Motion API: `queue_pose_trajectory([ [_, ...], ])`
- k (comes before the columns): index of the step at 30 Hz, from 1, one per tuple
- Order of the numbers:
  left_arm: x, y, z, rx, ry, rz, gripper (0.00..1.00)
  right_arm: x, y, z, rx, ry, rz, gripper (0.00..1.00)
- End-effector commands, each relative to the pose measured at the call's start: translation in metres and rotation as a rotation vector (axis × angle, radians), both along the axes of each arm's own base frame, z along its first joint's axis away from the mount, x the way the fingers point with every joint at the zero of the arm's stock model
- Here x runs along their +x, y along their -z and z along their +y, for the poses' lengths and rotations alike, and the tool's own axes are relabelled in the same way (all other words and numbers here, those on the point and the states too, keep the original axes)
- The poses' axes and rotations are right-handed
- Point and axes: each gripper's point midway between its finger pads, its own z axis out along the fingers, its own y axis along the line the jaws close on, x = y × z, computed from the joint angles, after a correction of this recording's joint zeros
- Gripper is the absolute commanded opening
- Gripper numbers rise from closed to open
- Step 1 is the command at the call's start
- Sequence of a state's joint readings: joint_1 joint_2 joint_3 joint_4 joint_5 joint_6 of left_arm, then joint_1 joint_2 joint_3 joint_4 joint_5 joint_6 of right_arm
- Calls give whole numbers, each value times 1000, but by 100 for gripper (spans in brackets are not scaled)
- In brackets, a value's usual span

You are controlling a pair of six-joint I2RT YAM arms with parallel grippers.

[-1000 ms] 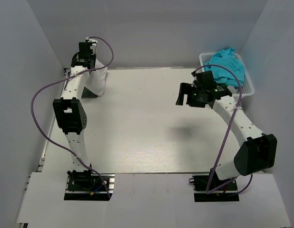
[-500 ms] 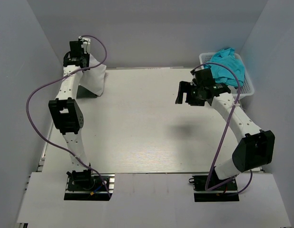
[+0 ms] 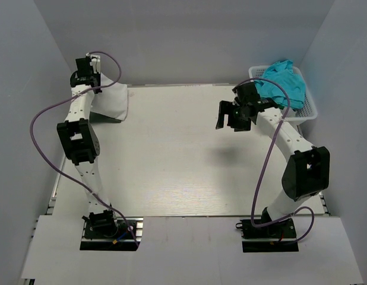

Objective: Fold and stack the t-shirts
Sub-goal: Put the neatly folded tshirt into the corner of the board with the left arm

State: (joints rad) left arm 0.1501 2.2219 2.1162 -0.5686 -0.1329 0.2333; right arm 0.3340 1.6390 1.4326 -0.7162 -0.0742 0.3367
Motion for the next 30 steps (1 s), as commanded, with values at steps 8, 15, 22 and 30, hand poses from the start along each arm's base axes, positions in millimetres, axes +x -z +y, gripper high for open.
queue_pose_trajectory([
  [8,9,8,63,114,-205,-56,99,10,-5,7,5,-15,18,90],
  [15,-3,-18,69,59,-341,-113,99,4,-16,5,20,-9,-13,90],
  [22,-23,-66,-1,-152,-168,-150,99,-12,-39,3,72,-14,-95,90],
  [30,-104,-53,-120,-537,-47,-42,99,-36,-51,-7,90,-15,-173,90],
])
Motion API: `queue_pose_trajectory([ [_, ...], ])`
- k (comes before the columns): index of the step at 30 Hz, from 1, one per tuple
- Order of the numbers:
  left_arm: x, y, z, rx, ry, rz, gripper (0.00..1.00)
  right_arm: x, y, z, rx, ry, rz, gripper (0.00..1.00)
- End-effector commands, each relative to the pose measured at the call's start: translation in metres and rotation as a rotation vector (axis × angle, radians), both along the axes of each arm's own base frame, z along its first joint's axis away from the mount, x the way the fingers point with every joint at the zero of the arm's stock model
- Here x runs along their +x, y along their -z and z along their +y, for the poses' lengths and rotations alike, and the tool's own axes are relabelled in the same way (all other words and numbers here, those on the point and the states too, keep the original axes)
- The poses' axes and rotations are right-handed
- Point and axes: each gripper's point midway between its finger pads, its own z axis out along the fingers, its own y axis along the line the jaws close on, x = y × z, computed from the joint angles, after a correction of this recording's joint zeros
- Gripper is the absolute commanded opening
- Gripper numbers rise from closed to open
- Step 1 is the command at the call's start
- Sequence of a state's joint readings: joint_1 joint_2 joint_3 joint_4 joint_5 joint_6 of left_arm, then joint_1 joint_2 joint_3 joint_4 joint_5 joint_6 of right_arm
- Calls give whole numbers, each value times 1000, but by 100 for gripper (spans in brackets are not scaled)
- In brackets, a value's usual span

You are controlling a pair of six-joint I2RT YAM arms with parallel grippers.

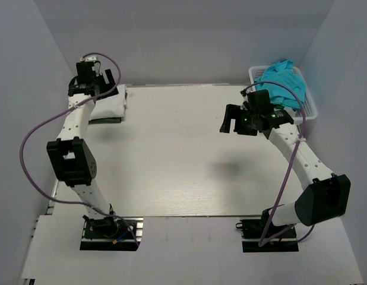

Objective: Fold and stack the t-shirts
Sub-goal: Put the neatly folded tshirt into the corner of the board with the left arm

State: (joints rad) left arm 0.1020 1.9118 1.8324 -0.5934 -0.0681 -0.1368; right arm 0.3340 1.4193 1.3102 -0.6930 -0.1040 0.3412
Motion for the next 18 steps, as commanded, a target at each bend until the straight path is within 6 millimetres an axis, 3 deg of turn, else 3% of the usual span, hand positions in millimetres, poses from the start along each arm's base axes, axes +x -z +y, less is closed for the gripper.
queue_pose_trajectory([
  [1,-48,-14,-72,-235,120,-29,99,-7,-6,-1,19,-17,-62,90],
  [2,-74,21,-99,-267,167,44,99,-13,-7,-1,42,-33,-74,90],
  [3,-93,3,-112,-284,195,-6,99,-20,2,1,42,-47,-51,90],
  [4,-117,31,-122,-314,185,65,99,-18,2,4,57,-58,-69,90],
  [5,-133,37,-138,-314,226,83,99,-30,13,5,73,-74,-42,90],
  [8,-187,48,-162,-364,305,76,99,-44,23,16,157,-102,-44,90],
  [9,-198,49,-158,-367,282,58,99,-47,18,17,179,-103,-65,90],
  [10,-215,64,-158,-379,267,76,99,-42,14,19,203,-102,-101,90],
  [11,-223,46,-151,-366,246,-1,99,-47,18,20,211,-102,-94,90],
  [14,-238,28,-146,-357,233,-72,99,-51,17,15,215,-94,-153,90],
  [17,-241,13,-141,-323,236,-86,99,-53,10,9,202,-94,-229,90],
  [18,-239,-1,-141,-324,240,-110,99,-56,12,7,200,-95,-239,90],
])
